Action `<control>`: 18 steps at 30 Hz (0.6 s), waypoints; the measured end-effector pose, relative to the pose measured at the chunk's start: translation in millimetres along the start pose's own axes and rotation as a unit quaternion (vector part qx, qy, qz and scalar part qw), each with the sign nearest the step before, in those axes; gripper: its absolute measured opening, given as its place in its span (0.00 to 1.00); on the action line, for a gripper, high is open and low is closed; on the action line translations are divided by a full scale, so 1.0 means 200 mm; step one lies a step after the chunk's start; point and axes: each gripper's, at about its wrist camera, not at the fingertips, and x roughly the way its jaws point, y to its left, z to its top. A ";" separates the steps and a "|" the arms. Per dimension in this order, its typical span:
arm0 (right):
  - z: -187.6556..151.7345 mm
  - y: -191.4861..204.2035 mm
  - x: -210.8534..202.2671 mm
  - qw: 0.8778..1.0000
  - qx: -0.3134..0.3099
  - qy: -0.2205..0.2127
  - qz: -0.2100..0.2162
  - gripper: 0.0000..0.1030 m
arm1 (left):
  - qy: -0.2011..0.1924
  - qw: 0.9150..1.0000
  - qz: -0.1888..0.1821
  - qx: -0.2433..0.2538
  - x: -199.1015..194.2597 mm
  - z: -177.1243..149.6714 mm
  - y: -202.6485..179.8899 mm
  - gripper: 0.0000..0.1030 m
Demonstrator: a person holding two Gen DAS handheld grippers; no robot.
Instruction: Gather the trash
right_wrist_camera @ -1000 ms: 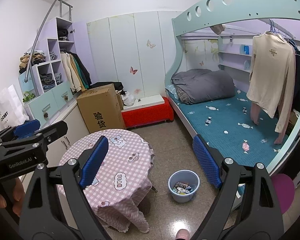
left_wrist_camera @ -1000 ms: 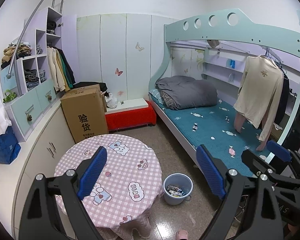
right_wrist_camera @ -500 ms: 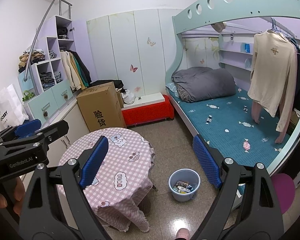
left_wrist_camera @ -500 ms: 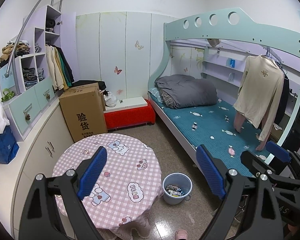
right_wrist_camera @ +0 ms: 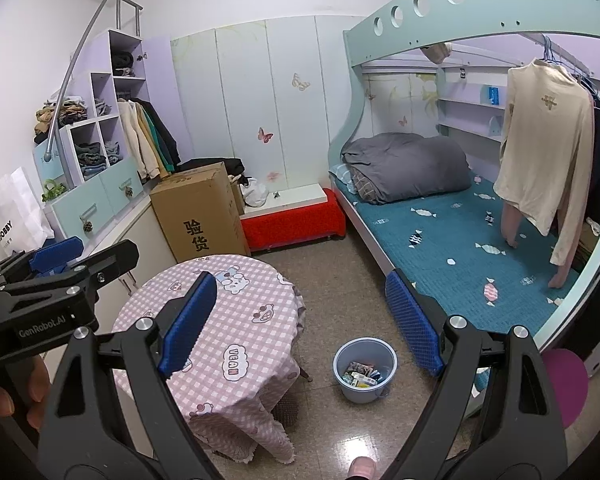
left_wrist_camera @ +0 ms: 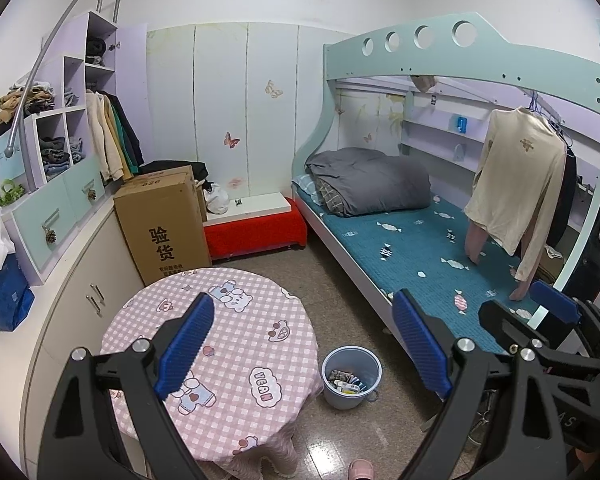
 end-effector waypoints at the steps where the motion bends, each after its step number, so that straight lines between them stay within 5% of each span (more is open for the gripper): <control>1: 0.00 -0.01 0.00 1.000 0.001 0.000 0.000 0.83 | 0.000 1.000 -0.001 0.000 0.00 0.00 0.00 0.86; 18: 0.01 -0.06 0.02 1.000 0.003 0.005 -0.004 0.83 | 0.003 1.000 -0.009 0.000 0.05 0.02 -0.05 0.86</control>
